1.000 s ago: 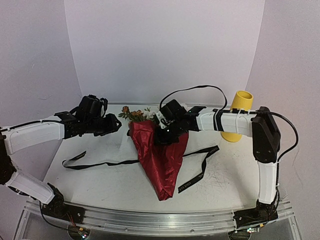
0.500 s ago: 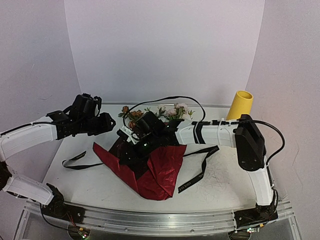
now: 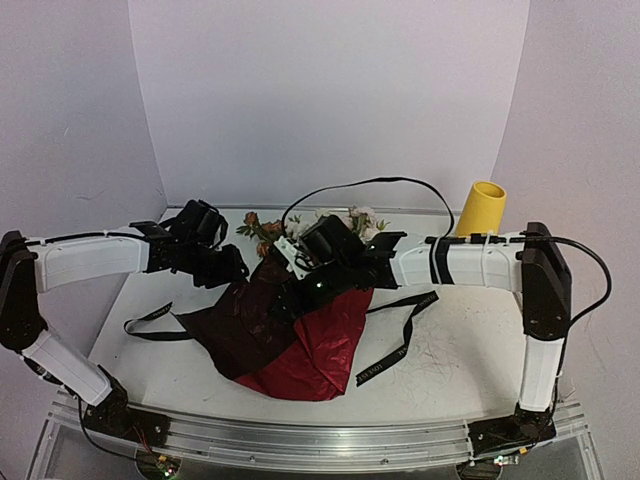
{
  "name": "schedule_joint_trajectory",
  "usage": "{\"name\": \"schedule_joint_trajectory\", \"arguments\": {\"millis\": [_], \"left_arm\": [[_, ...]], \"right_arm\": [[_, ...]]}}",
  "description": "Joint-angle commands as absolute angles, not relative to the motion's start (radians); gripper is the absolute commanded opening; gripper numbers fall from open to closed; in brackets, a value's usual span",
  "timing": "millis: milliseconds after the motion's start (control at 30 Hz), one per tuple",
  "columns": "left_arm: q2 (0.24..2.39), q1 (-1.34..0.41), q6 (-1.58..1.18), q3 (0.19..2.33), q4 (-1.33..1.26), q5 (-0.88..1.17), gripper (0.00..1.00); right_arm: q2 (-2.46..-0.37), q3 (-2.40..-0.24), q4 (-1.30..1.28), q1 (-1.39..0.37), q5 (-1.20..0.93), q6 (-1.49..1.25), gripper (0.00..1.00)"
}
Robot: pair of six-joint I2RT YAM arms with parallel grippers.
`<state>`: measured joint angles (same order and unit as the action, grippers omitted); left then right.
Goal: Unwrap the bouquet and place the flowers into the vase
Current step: Unfold the wrapping paper at the center of the board.
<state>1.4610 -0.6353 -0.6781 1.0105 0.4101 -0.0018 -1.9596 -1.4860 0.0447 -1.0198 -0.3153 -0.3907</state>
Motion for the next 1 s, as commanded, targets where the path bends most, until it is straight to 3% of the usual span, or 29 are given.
{"name": "schedule_joint_trajectory", "arguments": {"millis": [0,167,400,733,967], "left_arm": [[1.479,-0.635,-0.702,0.980,0.420,0.098,0.42],[1.498,-0.635,-0.709,0.907,0.420,0.130,0.42],[1.512,-0.635,-0.720,0.819,0.420,0.140,0.41],[1.418,-0.639,-0.732,0.660,0.422,0.140,0.42],[1.413,-0.640,-0.747,0.623,0.422,0.131,0.41]], "right_arm": [[-1.895,-1.467,-0.029,-1.020,-0.108,-0.403,0.49],[-1.884,-1.462,-0.070,-1.020,-0.015,-0.420,0.52],[-1.979,-1.566,-0.171,-1.018,0.079,-0.466,0.64],[-2.217,-1.850,-0.316,-1.018,0.179,-0.545,0.66],[-2.320,-1.989,-0.444,-1.020,0.297,-0.566,0.62]]}}
